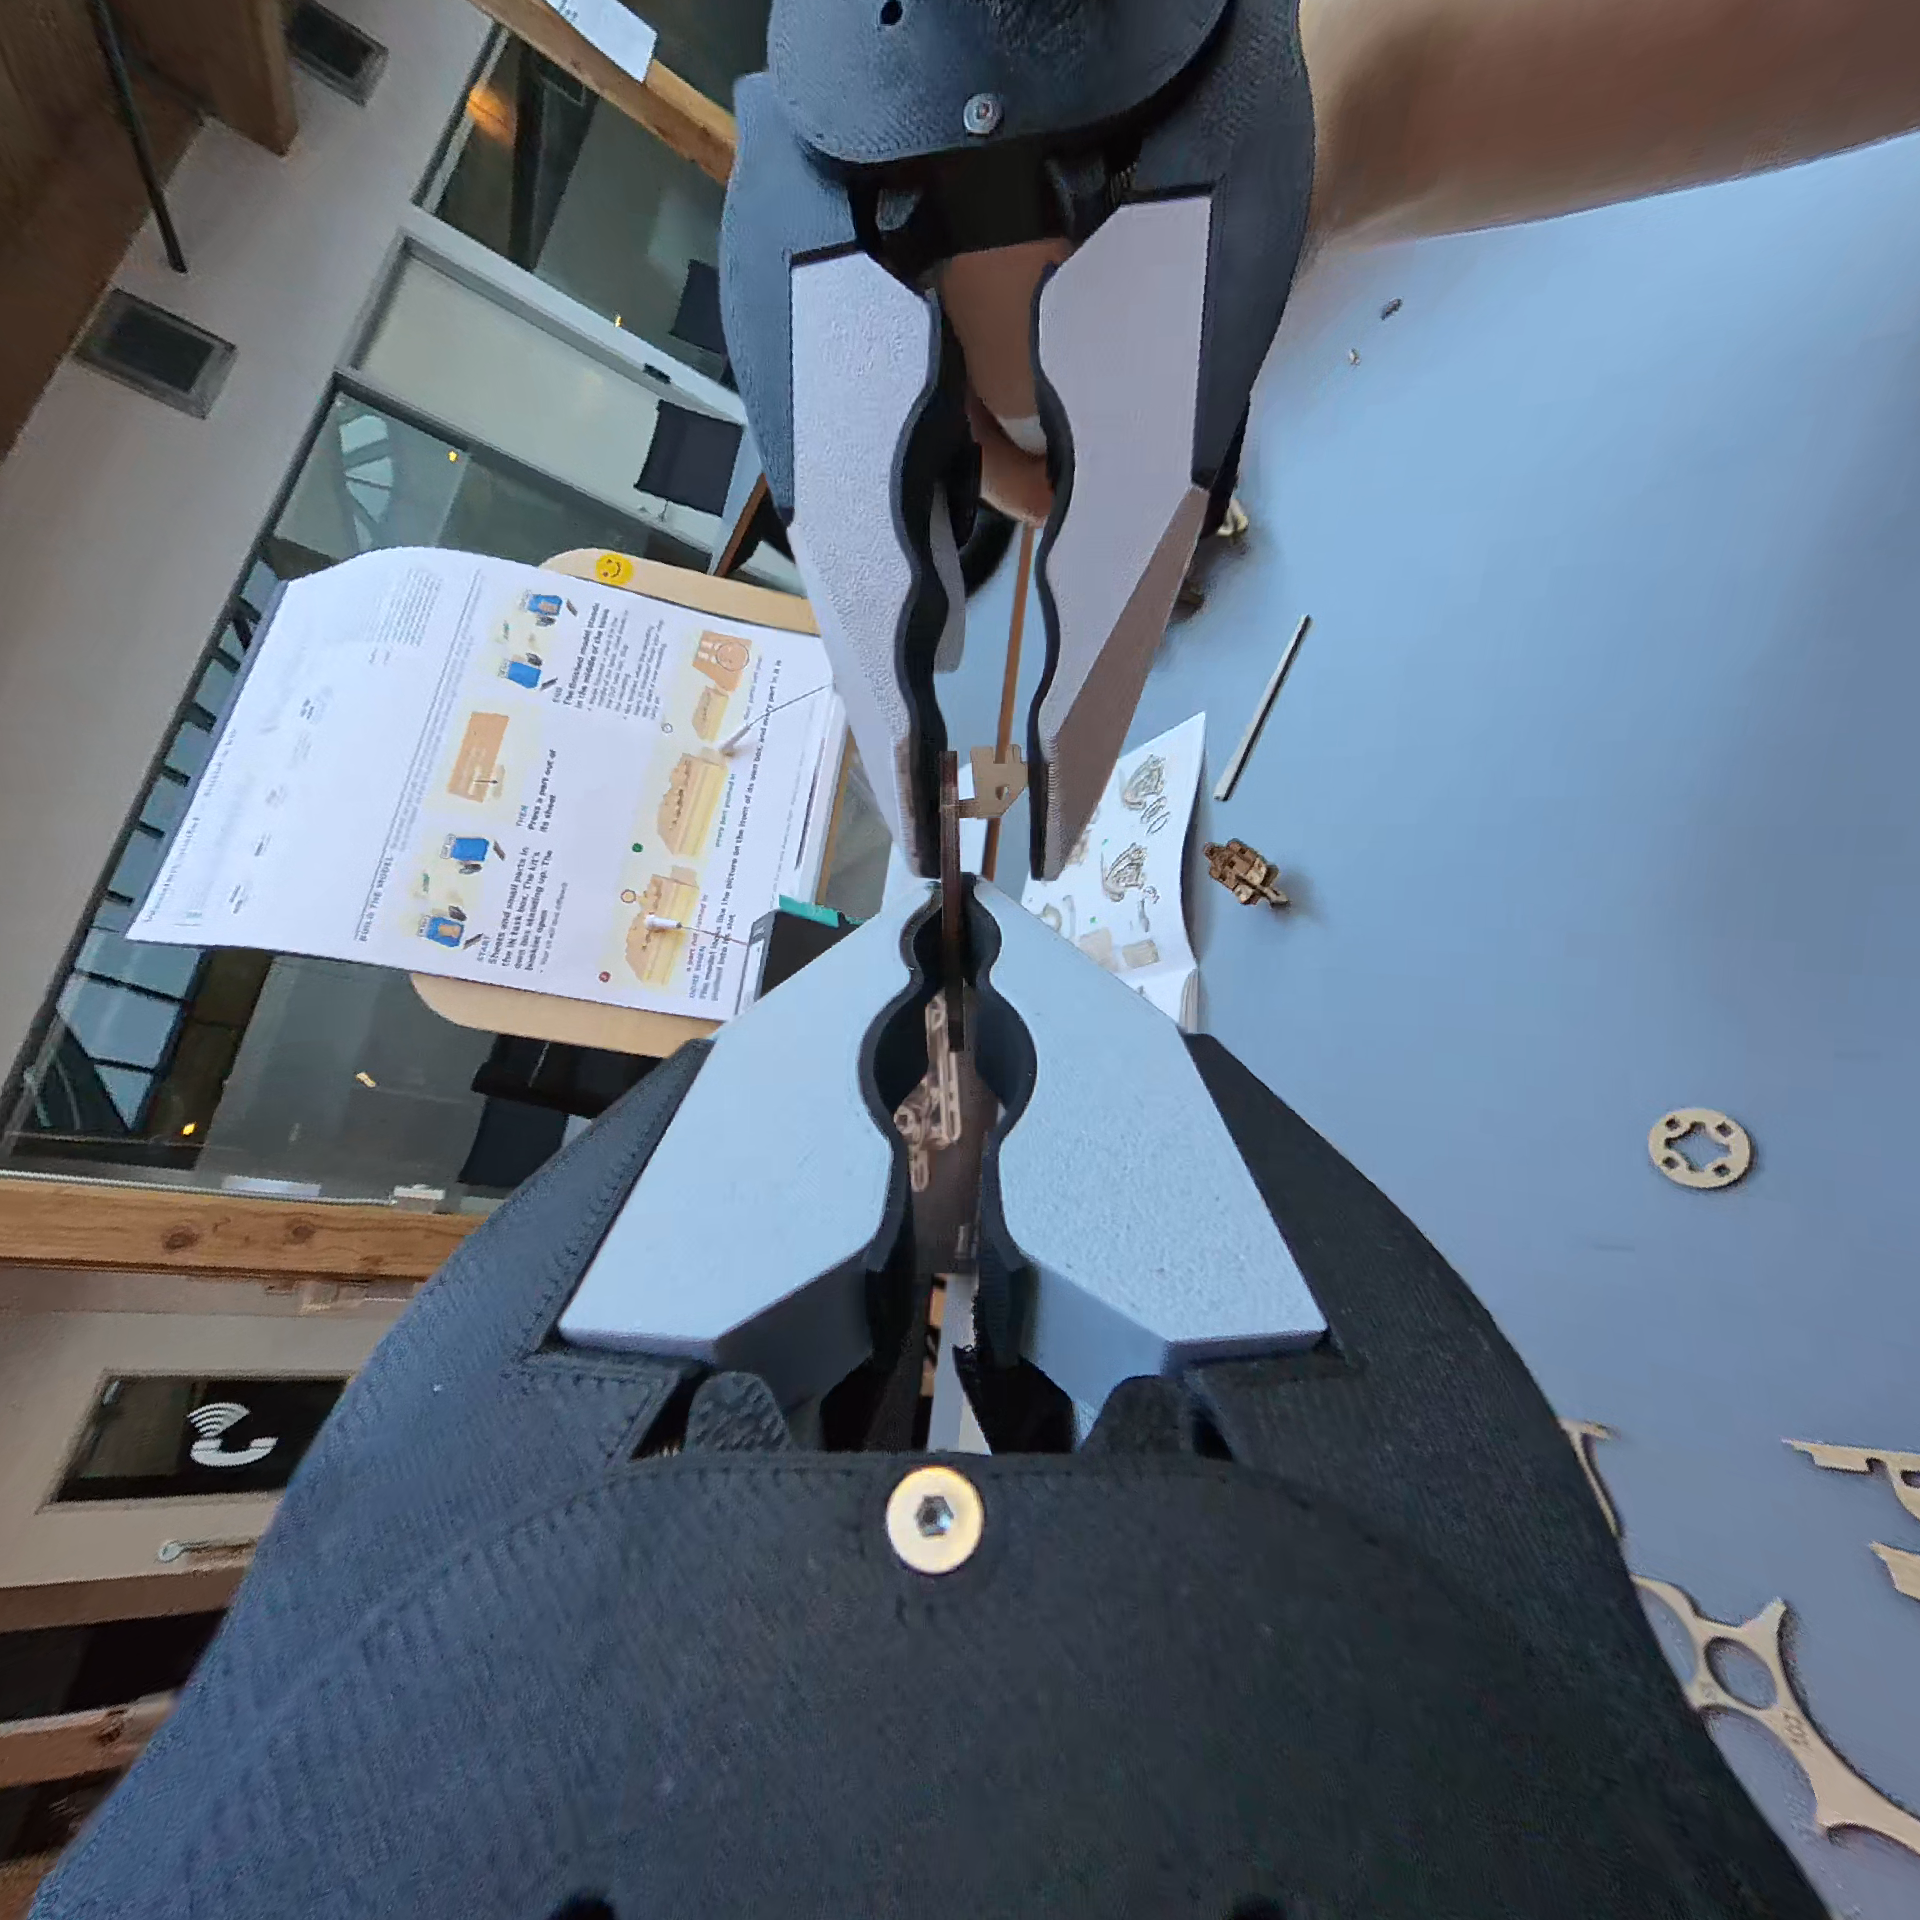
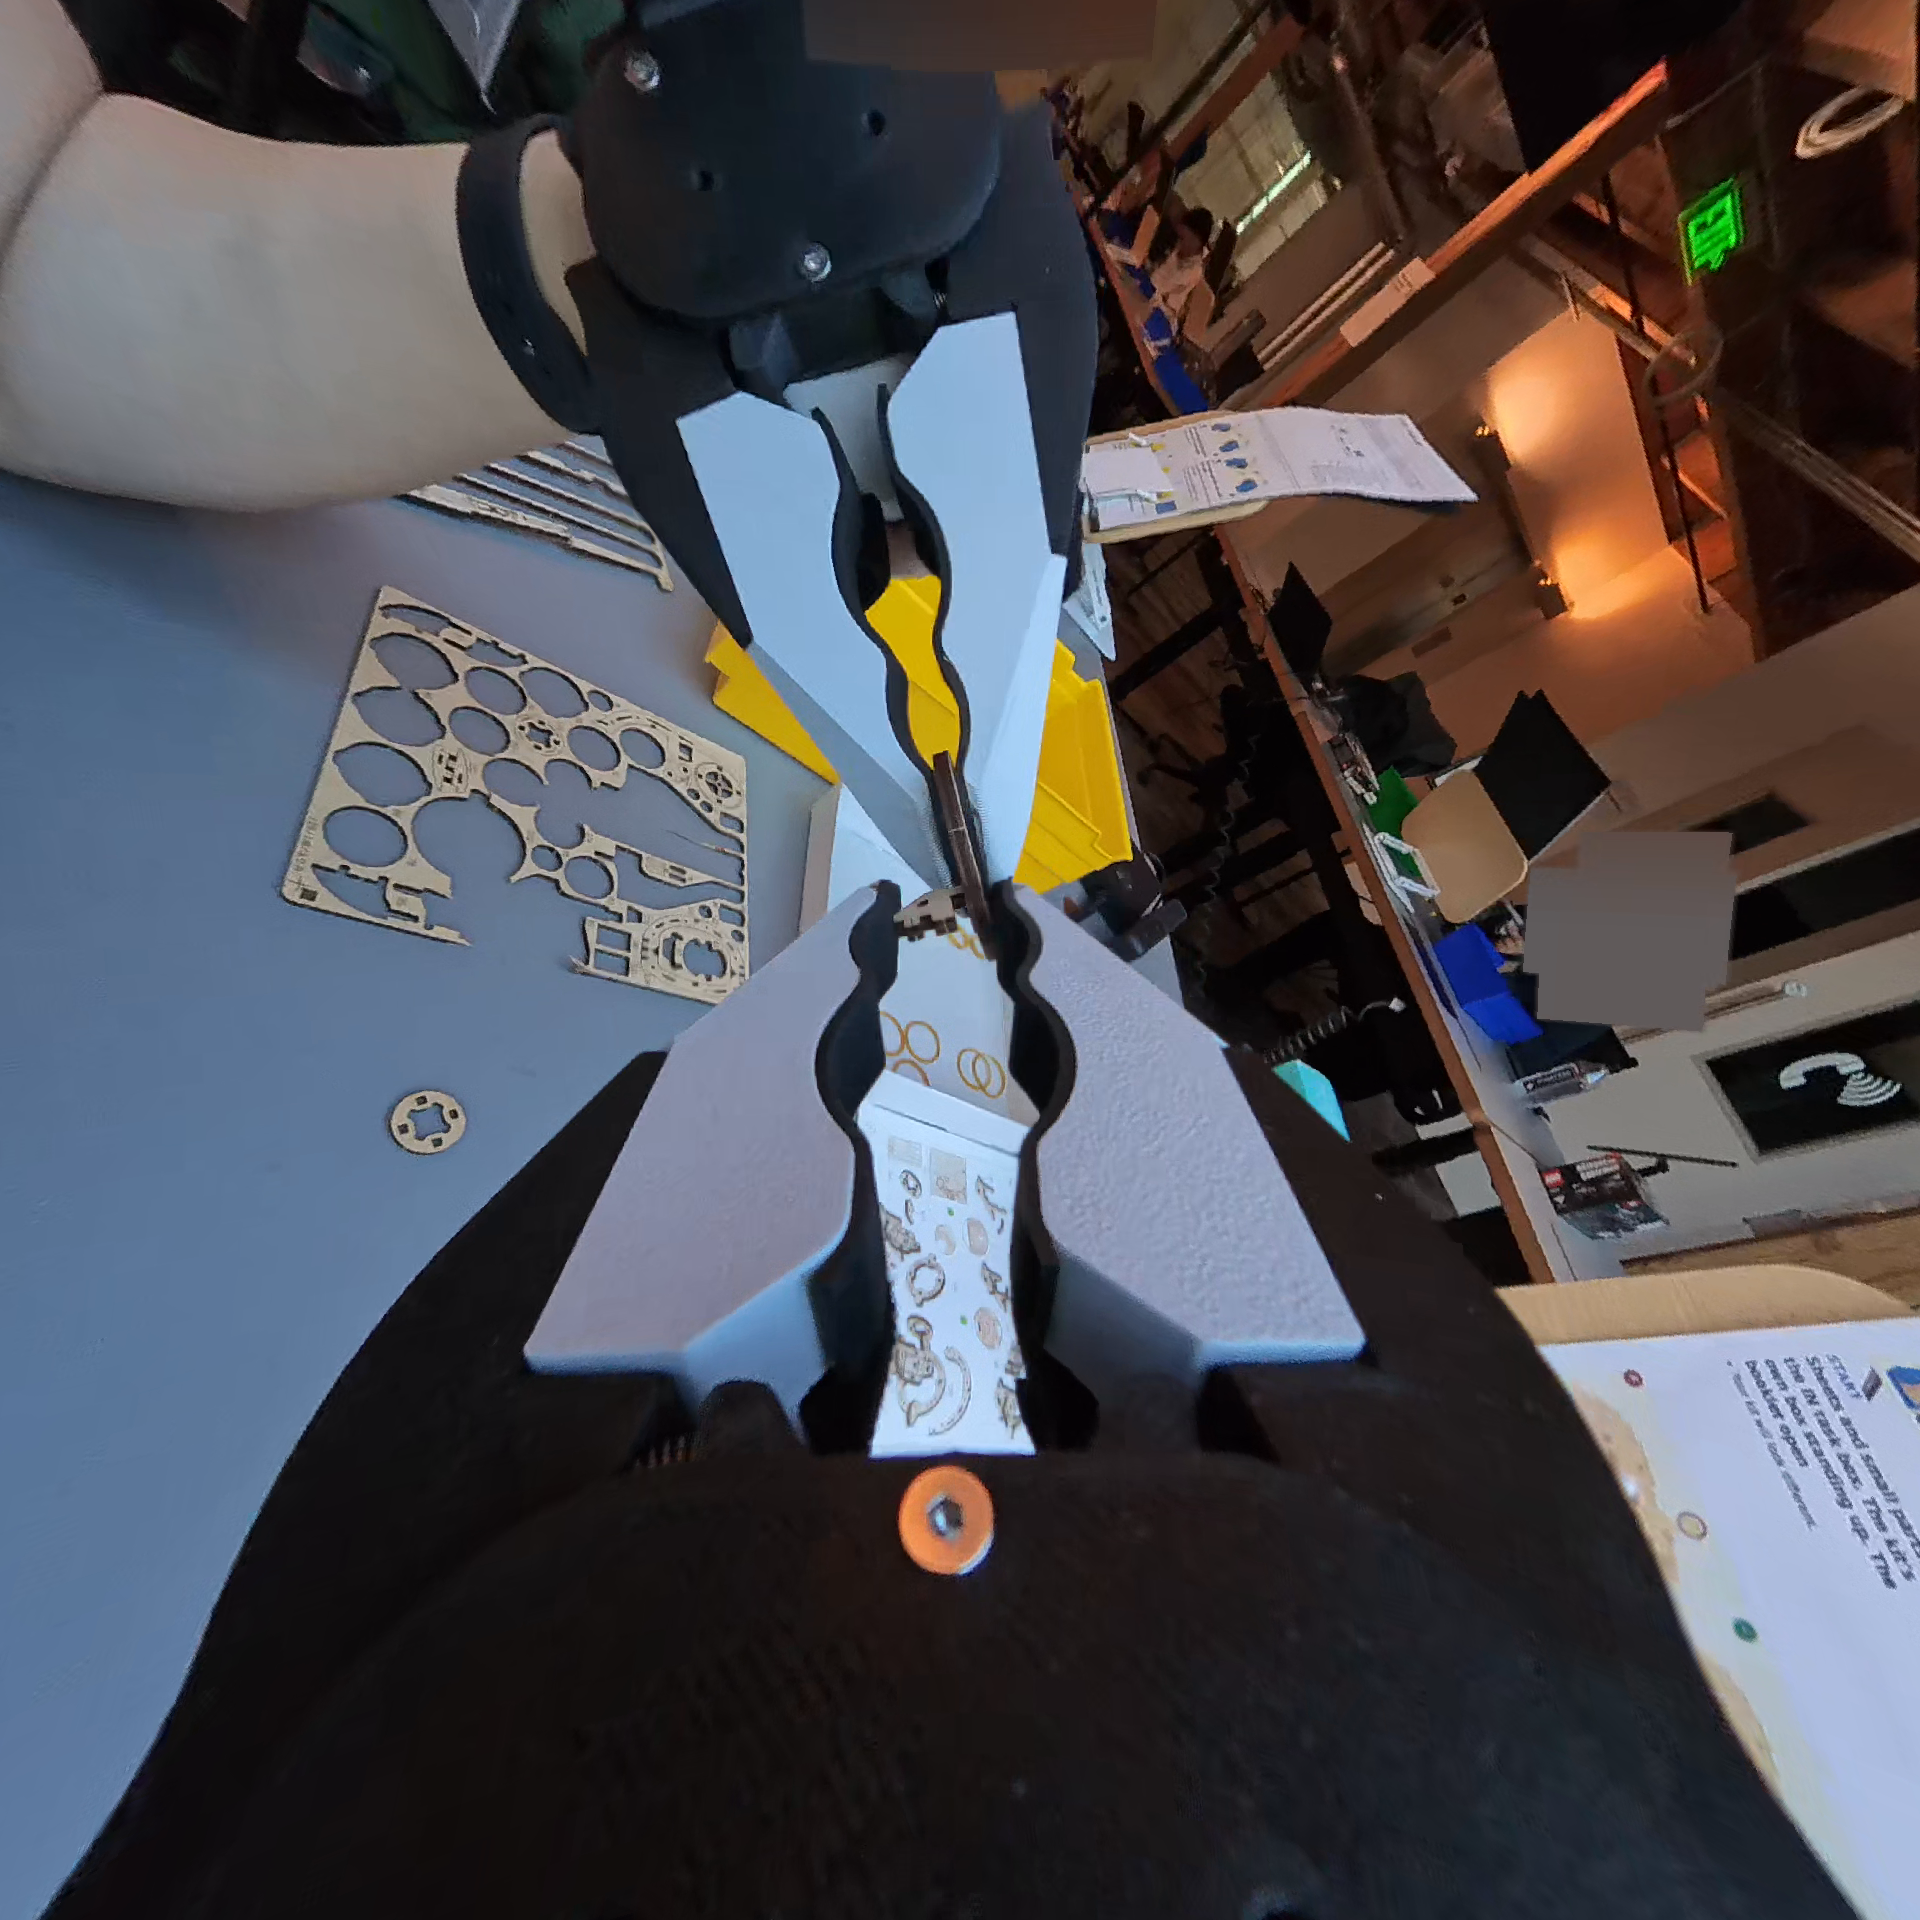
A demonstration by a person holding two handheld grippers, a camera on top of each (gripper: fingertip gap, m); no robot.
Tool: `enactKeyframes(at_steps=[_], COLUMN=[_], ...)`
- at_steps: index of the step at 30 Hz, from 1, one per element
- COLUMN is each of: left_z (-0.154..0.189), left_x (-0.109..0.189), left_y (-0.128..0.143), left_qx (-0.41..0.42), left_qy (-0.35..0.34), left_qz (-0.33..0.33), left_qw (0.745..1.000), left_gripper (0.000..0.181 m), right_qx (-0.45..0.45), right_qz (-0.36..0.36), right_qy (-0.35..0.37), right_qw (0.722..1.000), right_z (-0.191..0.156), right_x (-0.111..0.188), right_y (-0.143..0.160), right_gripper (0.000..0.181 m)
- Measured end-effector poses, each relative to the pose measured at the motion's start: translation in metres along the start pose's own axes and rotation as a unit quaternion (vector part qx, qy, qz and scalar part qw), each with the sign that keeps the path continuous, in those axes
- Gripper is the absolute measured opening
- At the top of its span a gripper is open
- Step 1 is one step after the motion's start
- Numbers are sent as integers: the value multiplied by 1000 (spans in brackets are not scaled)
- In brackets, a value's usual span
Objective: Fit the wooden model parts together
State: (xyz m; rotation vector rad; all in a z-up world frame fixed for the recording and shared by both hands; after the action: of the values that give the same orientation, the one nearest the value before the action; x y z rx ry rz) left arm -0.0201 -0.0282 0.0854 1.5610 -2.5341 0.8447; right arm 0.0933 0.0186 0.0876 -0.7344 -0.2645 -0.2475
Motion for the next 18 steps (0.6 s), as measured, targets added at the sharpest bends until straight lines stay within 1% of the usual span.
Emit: enactKeyframes(at_steps=[2, 8, 12, 18], left_z=[1, 0, 0, -1], left_x=[-1, 1, 2, 5], left_y=[1, -2, -3, -6], left_qx=[-8, -9, -5, 0], left_qy=[-3, -10, -6, -10], left_qz=[-9, 1, 4, 15], left_qw=[1000, 1000, 1000, 1000], left_gripper=[0, 0, 0, 0], right_qx=[-4, -31, -4, -4], right_qz=[-15, 7, 1, 15], right_qy=[-5, -14, -2, -2], right_qw=[1000, 999, 1000, 1000], right_z=[0, 3, 1, 1], right_x=[-2, 1, 2, 5], right_y=[1, 0, -1, -5], right_gripper=[17, 18, 16, 15])
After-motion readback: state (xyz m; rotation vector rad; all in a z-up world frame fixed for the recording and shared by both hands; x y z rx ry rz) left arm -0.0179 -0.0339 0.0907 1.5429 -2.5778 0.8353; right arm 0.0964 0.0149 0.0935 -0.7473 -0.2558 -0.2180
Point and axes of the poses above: each gripper's, where its closed fingertips meet, x back along the fingers, y out of its underside, z = x × y across the jaws, the point moved 8 cm from there along x, back along the fingers, and after that the axes turned 7 degrees about -z, right-handed, at the moved point
